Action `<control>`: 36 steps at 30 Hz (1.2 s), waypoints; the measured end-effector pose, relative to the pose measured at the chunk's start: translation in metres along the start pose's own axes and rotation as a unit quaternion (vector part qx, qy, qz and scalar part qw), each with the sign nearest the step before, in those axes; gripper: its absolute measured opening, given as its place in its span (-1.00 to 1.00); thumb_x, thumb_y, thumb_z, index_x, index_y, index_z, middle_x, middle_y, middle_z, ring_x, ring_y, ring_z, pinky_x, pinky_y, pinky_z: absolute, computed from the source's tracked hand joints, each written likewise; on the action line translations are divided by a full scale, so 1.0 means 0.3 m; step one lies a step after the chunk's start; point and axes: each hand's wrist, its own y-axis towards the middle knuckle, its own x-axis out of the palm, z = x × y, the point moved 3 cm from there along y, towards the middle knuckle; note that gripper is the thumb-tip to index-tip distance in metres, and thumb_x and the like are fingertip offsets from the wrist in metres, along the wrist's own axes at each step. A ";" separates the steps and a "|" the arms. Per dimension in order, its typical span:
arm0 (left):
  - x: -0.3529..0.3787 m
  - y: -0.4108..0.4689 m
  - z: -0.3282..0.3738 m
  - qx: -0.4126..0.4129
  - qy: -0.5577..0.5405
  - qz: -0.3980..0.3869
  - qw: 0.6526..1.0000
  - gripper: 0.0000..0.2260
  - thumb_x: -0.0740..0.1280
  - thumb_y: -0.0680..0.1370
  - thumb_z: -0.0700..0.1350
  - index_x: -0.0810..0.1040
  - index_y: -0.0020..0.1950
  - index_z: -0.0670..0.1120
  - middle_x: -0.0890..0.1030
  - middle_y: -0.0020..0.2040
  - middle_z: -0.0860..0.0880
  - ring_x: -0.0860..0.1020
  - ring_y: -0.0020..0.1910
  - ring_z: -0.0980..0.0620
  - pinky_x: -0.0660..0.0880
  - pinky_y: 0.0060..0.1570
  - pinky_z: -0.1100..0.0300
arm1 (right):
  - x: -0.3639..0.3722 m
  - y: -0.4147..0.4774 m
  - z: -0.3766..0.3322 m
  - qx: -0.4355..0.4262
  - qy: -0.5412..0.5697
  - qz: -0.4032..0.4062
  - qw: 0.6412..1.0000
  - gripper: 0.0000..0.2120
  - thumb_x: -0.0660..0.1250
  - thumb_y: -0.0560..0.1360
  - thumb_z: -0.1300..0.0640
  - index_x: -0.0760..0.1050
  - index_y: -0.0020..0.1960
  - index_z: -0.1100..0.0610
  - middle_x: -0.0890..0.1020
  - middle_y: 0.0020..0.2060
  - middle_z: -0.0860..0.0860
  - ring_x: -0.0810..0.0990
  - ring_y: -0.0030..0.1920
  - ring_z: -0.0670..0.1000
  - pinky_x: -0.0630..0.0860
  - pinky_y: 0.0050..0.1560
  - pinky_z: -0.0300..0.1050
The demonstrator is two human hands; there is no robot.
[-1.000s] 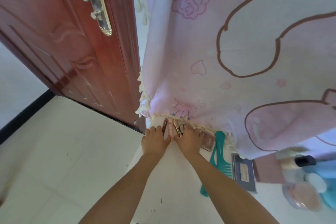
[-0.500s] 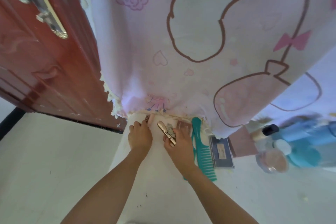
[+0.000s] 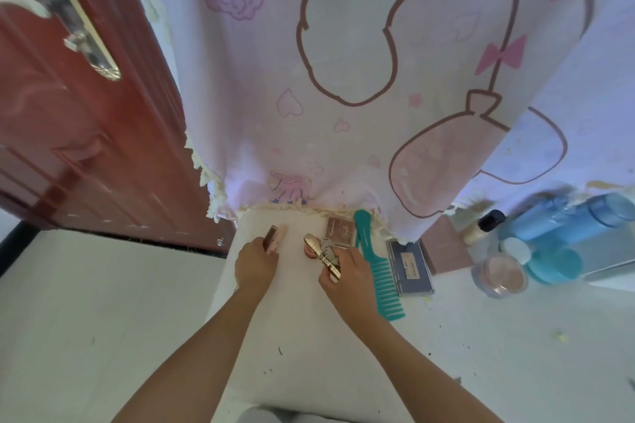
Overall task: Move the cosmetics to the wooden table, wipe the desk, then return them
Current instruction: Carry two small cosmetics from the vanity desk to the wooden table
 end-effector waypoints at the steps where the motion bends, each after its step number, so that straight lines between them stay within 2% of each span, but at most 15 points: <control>1: -0.010 -0.003 0.000 -0.002 -0.028 0.004 1.000 -0.85 0.29 0.49 -0.19 0.48 -0.02 -0.25 0.55 -0.14 -0.17 0.48 -0.19 -0.13 0.37 -0.24 0.13 | -0.004 -0.005 -0.002 0.001 -0.004 -0.001 1.000 -0.76 0.28 0.22 0.14 0.56 -0.16 0.22 0.56 -0.34 0.07 0.54 -0.40 0.08 0.50 -0.44 -0.08; 5: -0.051 -0.035 0.000 -0.009 -0.178 0.000 0.984 -0.90 0.35 0.45 -0.23 0.46 -0.10 -0.20 0.42 -0.33 0.00 0.41 -0.22 -0.06 0.29 -0.34 0.19 | -0.015 -0.005 -0.007 -0.004 -0.004 -0.009 1.000 -0.73 0.33 0.17 0.18 0.56 -0.15 0.23 0.58 -0.32 0.09 0.55 -0.40 0.08 0.51 -0.45 -0.06; 9: -0.088 -0.098 -0.035 -0.060 -0.327 -0.024 0.943 -0.89 0.37 0.42 -0.29 0.45 -0.19 -0.16 0.46 -0.34 -0.05 0.41 -0.30 -0.03 0.31 -0.35 0.24 | -0.021 0.016 -0.034 -0.045 0.004 -0.010 0.999 -0.72 0.34 0.15 0.19 0.55 -0.14 0.22 0.61 -0.28 0.09 0.57 -0.38 0.07 0.50 -0.43 -0.15; 12: -0.131 -0.156 -0.065 -0.076 -0.396 -0.037 0.914 -0.87 0.37 0.43 -0.32 0.45 -0.22 -0.15 0.46 -0.35 -0.07 0.39 -0.39 0.03 0.32 -0.37 0.26 | -0.017 0.027 -0.083 -0.087 0.003 -0.013 0.996 -0.74 0.34 0.13 0.17 0.55 -0.19 0.21 0.59 -0.34 0.06 0.56 -0.42 0.04 0.47 -0.48 -0.21; 15: -0.181 -0.219 -0.103 -0.093 -0.453 -0.022 0.887 -0.89 0.34 0.45 -0.34 0.47 -0.18 -0.17 0.45 -0.34 -0.08 0.38 -0.39 0.03 0.33 -0.36 0.22 | 0.002 0.022 -0.123 -0.140 -0.004 -0.018 0.990 -0.74 0.20 0.23 0.06 0.55 -0.21 0.17 0.57 -0.38 0.01 0.54 -0.43 0.00 0.44 -0.44 -0.27; 18: -0.224 -0.295 -0.168 -0.120 -0.480 0.011 0.869 -0.91 0.33 0.47 -0.33 0.46 -0.13 -0.18 0.45 -0.31 -0.09 0.40 -0.37 0.02 0.34 -0.34 0.20 | 0.026 0.004 -0.172 -0.187 0.025 -0.035 0.981 -0.68 0.12 0.25 0.02 0.55 -0.22 0.17 0.54 -0.43 0.00 0.49 -0.39 -0.02 0.43 -0.43 -0.26; 20: -0.244 -0.349 -0.229 -0.143 -0.489 0.042 0.860 -0.90 0.33 0.46 -0.33 0.45 -0.11 -0.19 0.46 -0.29 -0.09 0.40 -0.37 0.02 0.33 -0.35 0.21 | 0.037 -0.021 -0.219 -0.227 0.034 -0.044 0.972 -0.70 0.12 0.25 0.03 0.56 -0.24 0.15 0.52 -0.46 -0.03 0.45 -0.45 -0.06 0.36 -0.46 -0.31; 22: -0.251 -0.407 -0.291 -0.163 -0.499 0.076 0.848 -0.88 0.33 0.46 -0.35 0.45 -0.10 -0.18 0.47 -0.26 -0.10 0.40 -0.37 0.02 0.32 -0.35 0.21 | 0.054 -0.056 -0.256 -0.270 0.059 -0.064 0.959 -0.71 0.13 0.26 0.04 0.56 -0.22 0.15 0.51 -0.47 -0.03 0.45 -0.52 -0.04 0.37 -0.50 -0.28; 25: -0.259 -0.498 -0.373 -0.185 -0.504 0.120 0.835 -0.87 0.33 0.46 -0.35 0.48 -0.11 -0.14 0.47 -0.28 -0.08 0.41 -0.38 0.03 0.33 -0.36 0.22 | 0.096 -0.108 -0.311 -0.332 0.074 -0.100 0.935 -0.69 0.14 0.26 0.04 0.57 -0.19 0.14 0.50 -0.47 -0.03 0.44 -0.53 -0.04 0.34 -0.47 -0.30; 29: -0.278 -0.643 -0.489 -0.219 -0.505 0.170 0.818 -0.84 0.33 0.44 -0.37 0.48 -0.14 -0.11 0.47 -0.32 -0.07 0.41 -0.38 0.03 0.31 -0.38 0.23 | 0.141 -0.193 -0.403 -0.371 0.128 -0.168 0.904 -0.69 0.14 0.26 0.06 0.56 -0.14 0.17 0.52 -0.41 0.02 0.47 -0.49 0.03 0.44 -0.50 -0.23; 32: -0.313 -0.755 -0.578 -0.249 -0.510 0.213 0.796 -0.83 0.33 0.43 -0.38 0.48 -0.11 -0.13 0.47 -0.33 -0.08 0.39 -0.39 0.02 0.30 -0.36 0.22 | 0.155 -0.266 -0.498 -0.402 0.169 -0.203 0.877 -0.70 0.24 0.25 0.15 0.50 -0.02 0.10 0.56 -0.34 0.05 0.52 -0.44 0.07 0.51 -0.48 -0.14; 36: -0.387 -0.932 -0.691 -0.256 -0.518 0.278 0.768 -0.81 0.32 0.43 -0.41 0.45 -0.06 -0.17 0.46 -0.33 -0.08 0.40 -0.46 0.08 0.29 -0.38 0.25 | 0.162 -0.409 -0.673 -0.465 0.200 -0.220 0.834 -0.49 0.43 0.13 0.31 0.36 0.00 0.03 0.56 -0.37 0.06 0.54 -0.43 0.10 0.49 -0.47 -0.20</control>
